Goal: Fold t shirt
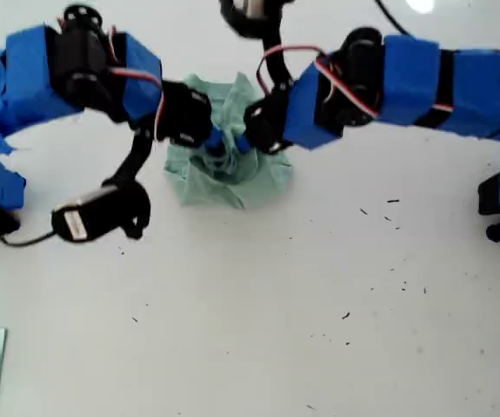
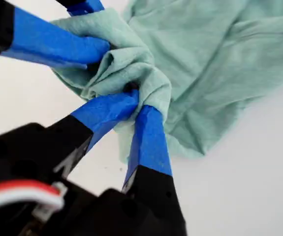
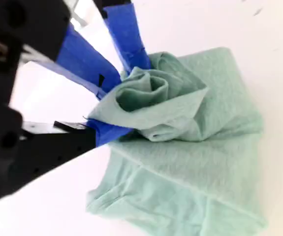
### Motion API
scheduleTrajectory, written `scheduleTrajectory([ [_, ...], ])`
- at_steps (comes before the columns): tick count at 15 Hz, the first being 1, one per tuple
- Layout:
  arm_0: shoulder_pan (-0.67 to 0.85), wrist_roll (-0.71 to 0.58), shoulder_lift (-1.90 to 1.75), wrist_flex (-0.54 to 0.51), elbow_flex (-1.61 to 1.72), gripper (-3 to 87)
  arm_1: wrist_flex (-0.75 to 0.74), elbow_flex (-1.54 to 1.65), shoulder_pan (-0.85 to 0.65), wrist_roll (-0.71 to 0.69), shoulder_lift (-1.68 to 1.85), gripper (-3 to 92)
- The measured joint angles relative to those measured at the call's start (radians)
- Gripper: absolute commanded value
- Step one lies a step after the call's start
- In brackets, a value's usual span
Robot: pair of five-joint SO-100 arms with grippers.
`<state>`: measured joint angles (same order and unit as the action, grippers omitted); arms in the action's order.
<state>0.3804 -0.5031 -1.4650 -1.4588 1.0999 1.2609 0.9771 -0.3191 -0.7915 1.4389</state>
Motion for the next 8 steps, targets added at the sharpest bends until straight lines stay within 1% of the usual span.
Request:
scheduleTrajectory([
  [1, 0.069, -0.017, 0.0, 0.008, 0.026, 23.3, -0.052, 0.029, -0.063, -0.015, 0.0, 22.5],
  [2, 0.107, -0.018, 0.0, -0.003, 0.057, 31.6, -0.086, 0.038, -0.104, -0.018, 0.0, 30.5],
  [4, 0.164, 0.012, -0.015, 0.014, 0.137, 33.1, -0.137, 0.054, -0.199, -0.015, -0.008, 22.5],
  [5, 0.212, 0.057, -0.071, 0.061, 0.227, 33.1, -0.16, 0.087, -0.27, 0.006, -0.008, 20.9],
  [6, 0.275, 0.087, -0.152, 0.135, 0.328, 33.0, -0.192, 0.158, -0.342, 0.049, 0.006, 19.6],
  [7, 0.341, 0.103, -0.242, 0.183, 0.422, 33.2, -0.216, 0.229, -0.414, 0.075, 0.029, 18.8],
  [8, 0.394, 0.107, -0.31, 0.204, 0.485, 33.0, -0.241, 0.318, -0.479, 0.115, 0.087, 18.6],
])
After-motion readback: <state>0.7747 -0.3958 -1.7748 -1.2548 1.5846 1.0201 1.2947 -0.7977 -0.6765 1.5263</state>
